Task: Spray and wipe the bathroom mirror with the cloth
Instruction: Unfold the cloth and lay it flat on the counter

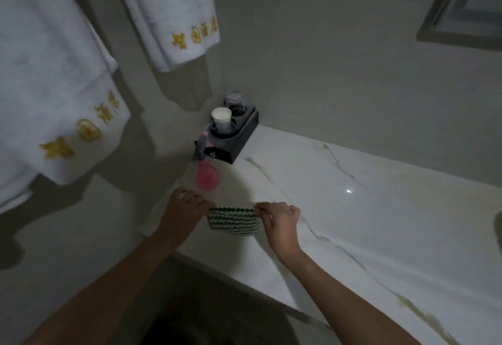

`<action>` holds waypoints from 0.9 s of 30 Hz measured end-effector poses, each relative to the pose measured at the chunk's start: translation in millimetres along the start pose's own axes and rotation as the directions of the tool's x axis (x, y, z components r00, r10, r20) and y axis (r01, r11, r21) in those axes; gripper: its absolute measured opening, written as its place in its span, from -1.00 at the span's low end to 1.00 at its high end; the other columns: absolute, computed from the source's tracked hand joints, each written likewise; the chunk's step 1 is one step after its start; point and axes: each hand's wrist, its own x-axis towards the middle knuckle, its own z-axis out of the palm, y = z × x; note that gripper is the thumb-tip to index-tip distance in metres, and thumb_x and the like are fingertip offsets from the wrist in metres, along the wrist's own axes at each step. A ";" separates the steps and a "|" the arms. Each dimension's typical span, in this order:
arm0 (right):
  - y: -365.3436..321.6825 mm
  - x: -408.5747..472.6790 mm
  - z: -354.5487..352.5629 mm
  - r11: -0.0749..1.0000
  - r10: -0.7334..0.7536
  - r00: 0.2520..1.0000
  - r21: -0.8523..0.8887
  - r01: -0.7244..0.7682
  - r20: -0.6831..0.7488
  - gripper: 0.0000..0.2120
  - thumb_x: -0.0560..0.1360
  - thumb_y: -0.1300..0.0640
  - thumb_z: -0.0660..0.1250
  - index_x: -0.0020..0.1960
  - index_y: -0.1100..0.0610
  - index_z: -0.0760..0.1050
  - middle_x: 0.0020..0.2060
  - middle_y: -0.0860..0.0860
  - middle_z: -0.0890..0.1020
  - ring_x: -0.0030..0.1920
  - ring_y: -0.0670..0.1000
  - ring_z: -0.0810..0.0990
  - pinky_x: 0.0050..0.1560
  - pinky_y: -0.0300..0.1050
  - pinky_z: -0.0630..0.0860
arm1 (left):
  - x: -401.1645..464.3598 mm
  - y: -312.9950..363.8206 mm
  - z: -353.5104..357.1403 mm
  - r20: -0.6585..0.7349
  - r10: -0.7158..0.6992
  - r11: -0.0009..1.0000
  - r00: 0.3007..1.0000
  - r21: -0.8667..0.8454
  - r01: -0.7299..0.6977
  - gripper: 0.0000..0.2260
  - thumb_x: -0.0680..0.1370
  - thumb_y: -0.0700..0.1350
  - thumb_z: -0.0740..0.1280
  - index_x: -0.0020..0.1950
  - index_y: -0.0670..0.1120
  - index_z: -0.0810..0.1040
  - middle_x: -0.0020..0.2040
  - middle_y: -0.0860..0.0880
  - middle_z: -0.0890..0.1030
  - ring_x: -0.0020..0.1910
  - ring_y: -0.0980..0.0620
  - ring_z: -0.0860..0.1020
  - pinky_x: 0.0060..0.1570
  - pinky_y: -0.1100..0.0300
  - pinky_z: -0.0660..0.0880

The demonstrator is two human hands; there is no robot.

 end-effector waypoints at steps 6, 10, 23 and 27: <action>-40.2 27.3 55.8 0.995 0.039 0.992 -0.091 -0.050 -0.124 -0.88 0.47 0.08 0.34 -0.15 -0.06 0.65 -0.32 -0.14 0.65 -0.24 0.02 0.54 -0.15 -0.13 0.04 | -7.2 -59.5 1.8 0.061 -0.146 0.989 0.987 -0.001 0.146 -0.90 0.44 -0.11 0.37 -0.08 0.00 0.65 -0.20 0.03 0.64 -0.24 -0.07 0.58 -0.20 0.08 0.32; -51.3 12.5 89.9 0.971 0.034 0.997 -0.234 -0.048 -0.065 -0.91 0.40 0.13 0.44 -0.22 -0.05 0.62 -0.40 -0.10 0.60 -0.31 0.02 0.51 -0.12 -0.06 0.15 | -45.1 -66.1 16.9 0.204 -0.222 0.971 0.953 -0.046 0.236 -0.80 0.49 -0.01 0.24 -0.13 0.00 0.66 -0.22 0.03 0.64 -0.24 -0.08 0.58 -0.22 0.08 0.33; -42.3 -72.3 135.6 0.867 0.161 0.959 -0.498 -0.026 0.231 -0.88 0.37 0.08 0.38 -0.35 0.00 0.55 -0.40 -0.04 0.56 -0.27 0.05 0.51 -0.15 -0.04 0.16 | -125.1 -37.4 27.4 0.372 -0.230 0.953 0.899 -0.102 0.286 -0.73 0.34 -0.03 0.17 -0.23 -0.04 0.65 -0.27 -0.01 0.64 -0.31 -0.06 0.60 -0.22 0.10 0.21; -42.5 -71.6 137.9 0.870 0.171 0.957 -0.491 -0.036 0.232 -0.91 0.33 0.08 0.42 -0.34 -0.01 0.56 -0.40 -0.06 0.56 -0.26 0.04 0.50 -0.15 -0.05 0.16 | -128.3 -34.3 30.5 0.371 -0.293 0.935 0.881 -0.079 0.344 -0.74 0.39 -0.03 0.16 -0.22 -0.03 0.65 -0.30 0.01 0.63 -0.32 -0.05 0.60 -0.22 0.10 0.20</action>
